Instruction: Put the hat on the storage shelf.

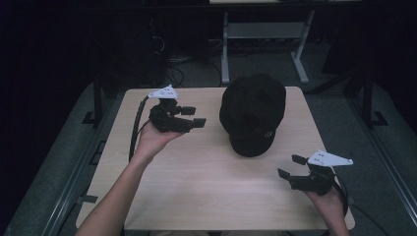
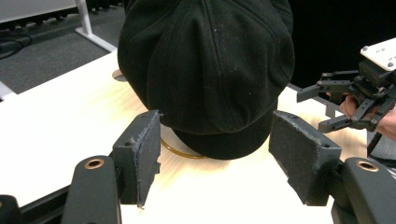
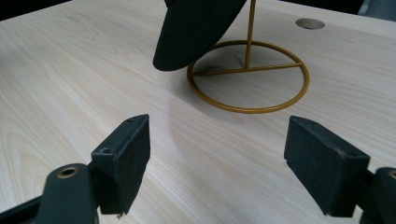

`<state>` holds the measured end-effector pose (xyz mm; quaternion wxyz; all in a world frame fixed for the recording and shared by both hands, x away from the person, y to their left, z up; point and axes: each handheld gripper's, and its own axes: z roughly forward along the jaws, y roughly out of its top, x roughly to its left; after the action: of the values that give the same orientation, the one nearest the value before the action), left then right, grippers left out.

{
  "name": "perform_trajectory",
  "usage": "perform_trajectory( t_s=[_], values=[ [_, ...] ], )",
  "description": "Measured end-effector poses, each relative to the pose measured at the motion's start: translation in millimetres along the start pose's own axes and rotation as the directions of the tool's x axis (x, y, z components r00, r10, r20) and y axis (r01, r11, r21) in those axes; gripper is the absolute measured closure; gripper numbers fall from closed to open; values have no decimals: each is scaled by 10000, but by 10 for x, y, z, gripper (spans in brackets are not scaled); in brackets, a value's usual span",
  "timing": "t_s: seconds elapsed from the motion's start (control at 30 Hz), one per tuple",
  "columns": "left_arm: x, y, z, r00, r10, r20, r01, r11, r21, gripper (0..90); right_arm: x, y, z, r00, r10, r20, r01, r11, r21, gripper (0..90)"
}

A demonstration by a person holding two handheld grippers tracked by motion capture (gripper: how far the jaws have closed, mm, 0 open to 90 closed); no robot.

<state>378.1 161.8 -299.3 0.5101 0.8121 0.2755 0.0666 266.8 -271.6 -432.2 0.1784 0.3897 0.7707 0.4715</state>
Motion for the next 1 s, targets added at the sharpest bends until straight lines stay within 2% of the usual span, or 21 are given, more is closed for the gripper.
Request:
perform_trajectory(
  t_s=[0.67,0.9,1.0],
  values=[
    [3,-388,-111,9996,-119,-257,123,9998,158,319,21,-5,-7,10000,-55,73,55,10000,0,222],
    [12,-526,-141,9989,-310,-340,314,9994,120,311,26,-9,-1,10000,-67,59,66,10000,54,222],
    [5,-577,-164,9989,-229,-417,231,9997,56,307,27,-10,-2,9999,-76,78,76,10000,38,221]
  ],
)
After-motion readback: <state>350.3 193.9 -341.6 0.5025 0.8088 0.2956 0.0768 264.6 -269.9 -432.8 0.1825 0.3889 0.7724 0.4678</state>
